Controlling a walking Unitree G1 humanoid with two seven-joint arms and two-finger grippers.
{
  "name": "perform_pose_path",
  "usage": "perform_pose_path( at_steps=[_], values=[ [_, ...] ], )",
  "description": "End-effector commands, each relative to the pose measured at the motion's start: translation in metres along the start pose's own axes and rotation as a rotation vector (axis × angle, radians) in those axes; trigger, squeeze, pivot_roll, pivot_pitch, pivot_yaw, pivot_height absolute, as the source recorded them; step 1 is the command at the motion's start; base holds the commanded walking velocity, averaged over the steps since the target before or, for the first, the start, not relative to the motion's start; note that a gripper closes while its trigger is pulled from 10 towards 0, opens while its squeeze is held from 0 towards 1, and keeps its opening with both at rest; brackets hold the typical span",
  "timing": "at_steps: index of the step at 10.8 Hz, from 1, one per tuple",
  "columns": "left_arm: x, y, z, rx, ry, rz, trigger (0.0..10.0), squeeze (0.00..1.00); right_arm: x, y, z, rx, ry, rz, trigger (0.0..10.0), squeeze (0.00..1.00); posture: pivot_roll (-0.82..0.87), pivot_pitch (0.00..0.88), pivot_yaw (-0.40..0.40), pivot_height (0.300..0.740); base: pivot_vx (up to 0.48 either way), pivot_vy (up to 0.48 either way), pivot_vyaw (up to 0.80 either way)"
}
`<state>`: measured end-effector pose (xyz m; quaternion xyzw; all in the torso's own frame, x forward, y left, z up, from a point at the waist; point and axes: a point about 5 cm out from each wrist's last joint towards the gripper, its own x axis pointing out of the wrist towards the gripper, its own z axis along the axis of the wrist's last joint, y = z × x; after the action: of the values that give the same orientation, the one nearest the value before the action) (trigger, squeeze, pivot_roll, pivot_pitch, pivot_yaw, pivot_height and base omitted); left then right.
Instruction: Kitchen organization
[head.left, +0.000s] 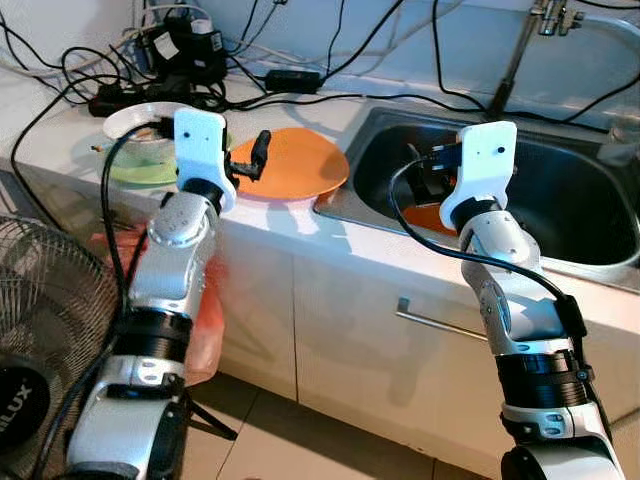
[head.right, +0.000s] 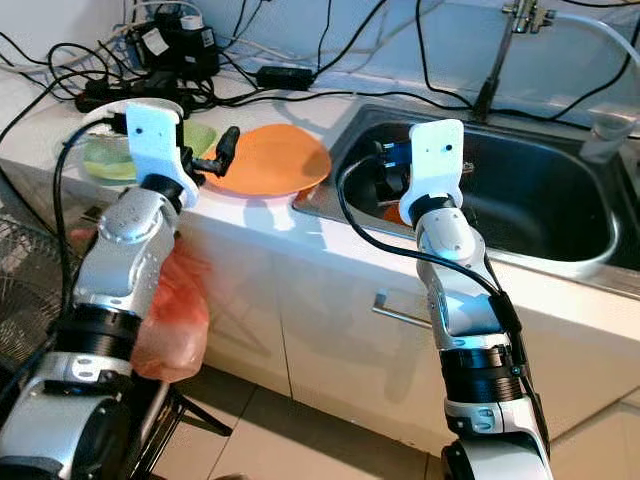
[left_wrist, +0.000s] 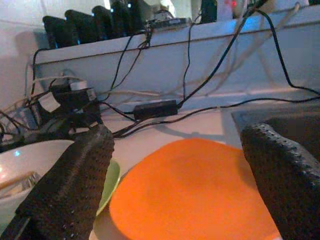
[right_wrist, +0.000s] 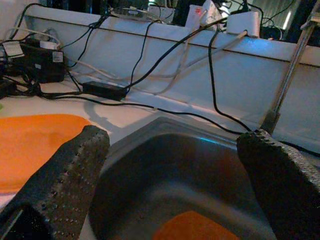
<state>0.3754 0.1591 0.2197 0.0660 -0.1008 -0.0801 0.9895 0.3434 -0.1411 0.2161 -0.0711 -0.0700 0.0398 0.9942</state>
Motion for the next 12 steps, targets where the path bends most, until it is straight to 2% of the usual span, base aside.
perform_pose_path(
  at_steps=[1, 3, 4, 5, 6, 7, 8, 9, 10, 11, 12],
  values=[
    [0.004, 0.002, 0.006, 0.024, -0.001, -0.012, 10.0, 0.0, 0.001, -0.001, 0.001, -0.01, 0.006, -0.003, 10.0, 0.0, -0.01, 0.0, 0.014, 0.74, 0.0, 0.0, 0.0],
    [0.005, 0.002, 0.006, 0.09, 0.014, -0.047, 10.0, 0.0, 0.0, -0.002, 0.0, -0.01, 0.01, -0.004, 10.0, 0.0, 0.0, 0.0, 0.012, 0.74, 0.0, 0.0, 0.0],
    [0.0, -0.001, -0.001, 0.206, 0.06, -0.16, 10.0, 0.0, -0.001, -0.002, -0.002, -0.013, 0.02, -0.004, 10.0, 0.0, 0.01, 0.0, 0.007, 0.74, 0.0, 0.0, 0.0],
    [-0.004, 0.0, 0.004, 0.323, 0.056, -0.237, 10.0, 0.0, -0.001, -0.003, -0.004, -0.011, 0.028, -0.004, 10.0, 0.0, 0.03, 0.0, -0.003, 0.74, 0.0, 0.0, 0.0],
    [-0.014, 0.013, 0.013, 0.482, 0.053, -0.343, 10.0, 0.0, 0.002, 0.002, -0.007, -0.002, 0.038, 0.011, 10.0, 0.0, 0.07, 0.0, -0.012, 0.74, 0.0, 0.0, 0.0],
    [-0.018, 0.024, 0.013, 0.494, 0.061, -0.332, 10.0, 0.0, 0.003, 0.005, -0.007, 0.002, 0.038, 0.021, 10.0, 0.0, 0.09, 0.0, -0.014, 0.74, 0.0, 0.0, 0.0],
    [-0.03, 0.036, 0.004, 0.542, 0.092, -0.352, 10.0, 0.0, 0.006, 0.009, -0.007, 0.008, 0.037, 0.03, 10.0, 0.0, 0.1, 0.0, -0.012, 0.74, 0.0, 0.0, 0.0],
    [-0.046, 0.041, -0.012, 0.576, 0.149, -0.414, 10.0, 0.0, 0.008, 0.01, -0.007, 0.013, 0.036, 0.032, 10.0, 0.0, 0.12, 0.0, -0.01, 0.74, 0.0, 0.0, 0.0],
    [-0.054, 0.042, -0.022, 0.6, 0.185, -0.453, 10.0, 0.0, 0.008, 0.009, -0.008, 0.016, 0.038, 0.031, 10.0, 0.0, 0.12, 0.0, -0.011, 0.74, 0.0, 0.0, 0.0],
    [-0.061, 0.043, -0.034, 0.673, 0.201, -0.496, 10.0, 0.0, 0.009, 0.01, -0.008, 0.018, 0.038, 0.031, 10.0, 0.0, 0.12, 0.0, -0.01, 0.74, 0.0, 0.0, 0.0],
    [-0.06, 0.046, -0.043, 0.696, 0.232, -0.488, 10.0, 0.0, 0.009, 0.01, -0.008, 0.018, 0.036, 0.03, 10.0, 0.0, 0.11, 0.0, -0.009, 0.74, 0.0, 0.0, 0.0]
  ],
)
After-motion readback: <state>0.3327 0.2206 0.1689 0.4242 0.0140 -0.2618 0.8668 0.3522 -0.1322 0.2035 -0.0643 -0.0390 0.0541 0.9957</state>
